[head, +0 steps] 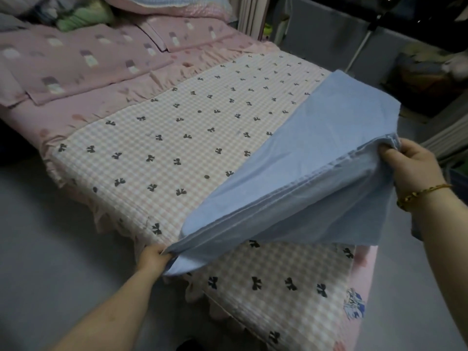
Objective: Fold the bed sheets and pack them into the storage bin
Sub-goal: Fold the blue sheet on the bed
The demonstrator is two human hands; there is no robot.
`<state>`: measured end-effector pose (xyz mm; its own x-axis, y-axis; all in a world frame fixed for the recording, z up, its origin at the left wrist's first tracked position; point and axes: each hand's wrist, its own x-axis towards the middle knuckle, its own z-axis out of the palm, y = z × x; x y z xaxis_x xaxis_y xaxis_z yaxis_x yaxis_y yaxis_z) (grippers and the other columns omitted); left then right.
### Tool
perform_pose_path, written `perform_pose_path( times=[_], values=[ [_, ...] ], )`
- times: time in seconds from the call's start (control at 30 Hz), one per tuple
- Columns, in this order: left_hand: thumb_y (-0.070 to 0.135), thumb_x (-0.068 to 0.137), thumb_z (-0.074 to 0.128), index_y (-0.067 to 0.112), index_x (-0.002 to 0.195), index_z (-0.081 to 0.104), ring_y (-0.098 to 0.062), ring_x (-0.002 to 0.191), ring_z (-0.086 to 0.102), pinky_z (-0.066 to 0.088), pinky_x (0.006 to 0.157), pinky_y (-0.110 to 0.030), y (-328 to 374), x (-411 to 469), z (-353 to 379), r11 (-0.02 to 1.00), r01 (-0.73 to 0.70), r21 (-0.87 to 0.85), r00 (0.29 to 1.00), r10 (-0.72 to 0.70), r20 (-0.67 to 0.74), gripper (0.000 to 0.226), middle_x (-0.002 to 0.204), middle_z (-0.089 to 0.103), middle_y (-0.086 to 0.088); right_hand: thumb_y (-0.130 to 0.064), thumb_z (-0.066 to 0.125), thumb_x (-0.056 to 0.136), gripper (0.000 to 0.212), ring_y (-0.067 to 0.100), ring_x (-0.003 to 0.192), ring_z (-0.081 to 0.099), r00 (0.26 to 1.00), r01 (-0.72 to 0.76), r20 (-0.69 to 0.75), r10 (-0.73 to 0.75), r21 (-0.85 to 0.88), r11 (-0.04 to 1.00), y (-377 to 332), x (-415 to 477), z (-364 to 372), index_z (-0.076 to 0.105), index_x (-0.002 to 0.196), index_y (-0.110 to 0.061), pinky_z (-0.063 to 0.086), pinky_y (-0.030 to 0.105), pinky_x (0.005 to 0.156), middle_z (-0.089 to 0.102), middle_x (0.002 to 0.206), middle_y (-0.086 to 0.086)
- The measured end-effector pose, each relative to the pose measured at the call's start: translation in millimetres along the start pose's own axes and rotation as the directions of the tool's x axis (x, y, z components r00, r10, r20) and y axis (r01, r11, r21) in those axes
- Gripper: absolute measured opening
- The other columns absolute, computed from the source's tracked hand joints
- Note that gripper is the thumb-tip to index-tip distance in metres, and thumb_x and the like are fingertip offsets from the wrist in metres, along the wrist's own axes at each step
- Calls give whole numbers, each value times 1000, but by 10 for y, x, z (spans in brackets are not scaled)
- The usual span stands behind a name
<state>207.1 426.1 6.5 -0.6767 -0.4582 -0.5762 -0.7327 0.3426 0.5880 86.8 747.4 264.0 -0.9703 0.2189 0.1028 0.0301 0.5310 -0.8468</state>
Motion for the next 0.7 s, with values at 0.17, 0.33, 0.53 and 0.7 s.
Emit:
perform_pose_path(
  times=[0.17,0.33,0.53,0.7],
  values=[
    [6,85,57,10,85,68,-33,98,60,45,82,-33,-269,-63,-161,987,74,140,996,-66,-59,12,104,66,-16,-11,44,96,31,21,92,43,995,75,-56,-82,-113,991,-161,-87,16,54,118,8,37,49,98,51,122,32],
    [-11,89,40,-8,89,63,-26,67,66,57,63,-31,58,45,-553,922,58,-383,989,-106,-105,23,89,61,-29,-13,45,95,32,20,95,45,979,153,-104,-174,-183,971,-192,22,-102,56,120,3,39,47,97,57,113,24],
    [-11,92,26,11,50,66,-19,62,57,48,40,-12,792,-71,-1274,604,-187,-774,980,164,-109,63,55,63,-6,-14,44,96,22,8,53,49,984,-57,-164,75,113,992,222,-109,-538,59,102,0,41,18,51,53,65,4],
    [-15,85,43,-1,73,65,-26,63,58,49,46,-15,185,-220,-713,890,-48,-453,996,78,46,29,63,66,-9,-2,44,94,17,18,43,52,751,-516,442,491,-71,854,1009,-887,-192,54,79,-4,44,20,34,47,68,13]
  ],
)
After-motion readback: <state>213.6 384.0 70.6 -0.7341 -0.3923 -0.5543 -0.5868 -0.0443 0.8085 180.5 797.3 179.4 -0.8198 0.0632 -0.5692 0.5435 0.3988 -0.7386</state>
